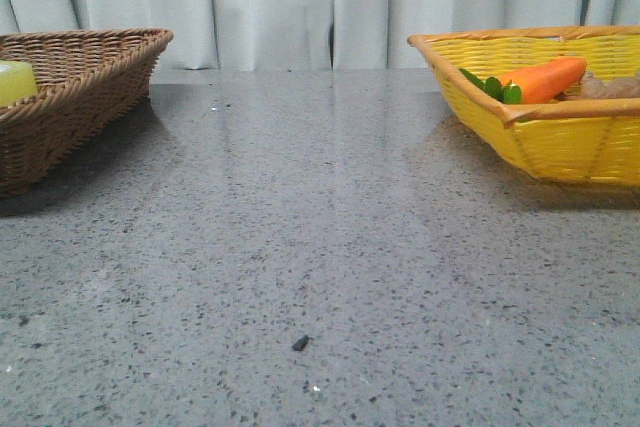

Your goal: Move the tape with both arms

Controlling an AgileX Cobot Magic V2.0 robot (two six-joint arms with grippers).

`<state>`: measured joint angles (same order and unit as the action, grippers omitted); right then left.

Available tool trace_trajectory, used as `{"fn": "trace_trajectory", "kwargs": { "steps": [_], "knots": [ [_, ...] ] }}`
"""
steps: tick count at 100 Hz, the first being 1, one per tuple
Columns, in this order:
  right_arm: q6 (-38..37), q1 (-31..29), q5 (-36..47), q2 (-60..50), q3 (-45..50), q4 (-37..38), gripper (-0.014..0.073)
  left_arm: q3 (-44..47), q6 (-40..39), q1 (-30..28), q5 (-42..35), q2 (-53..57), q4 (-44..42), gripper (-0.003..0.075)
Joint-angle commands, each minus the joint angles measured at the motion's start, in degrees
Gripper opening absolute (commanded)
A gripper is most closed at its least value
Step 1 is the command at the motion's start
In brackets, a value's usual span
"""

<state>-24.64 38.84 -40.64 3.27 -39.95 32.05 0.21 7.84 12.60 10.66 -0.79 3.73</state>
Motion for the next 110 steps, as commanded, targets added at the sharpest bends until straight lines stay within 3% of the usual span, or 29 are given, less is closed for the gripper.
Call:
{"fn": "trace_trajectory", "kwargs": {
  "steps": [1, 5, 91, 110],
  "knots": [
    [0.26, -0.23, 4.33, 1.09, -1.25, 2.06, -0.0066, 0.41, -0.70, -2.61, 1.96, 2.63, 0.18, -0.0021],
    [0.26, -0.23, 4.33, 1.09, -1.25, 2.06, -0.0066, 0.51, -0.70, -3.59, 5.03, 2.92, 1.06, -0.0021],
    [0.26, -0.23, 4.33, 1.09, -1.25, 2.06, -0.0066, 0.51, -0.70, -4.56, 4.54, 2.77, 1.36, -0.0021],
    [0.26, -2.71, 2.64, 0.77, 4.04, 2.65, -0.0066, 0.51, -0.70, -4.56, 4.54, 2.77, 1.36, -0.0021]
  ]
}}
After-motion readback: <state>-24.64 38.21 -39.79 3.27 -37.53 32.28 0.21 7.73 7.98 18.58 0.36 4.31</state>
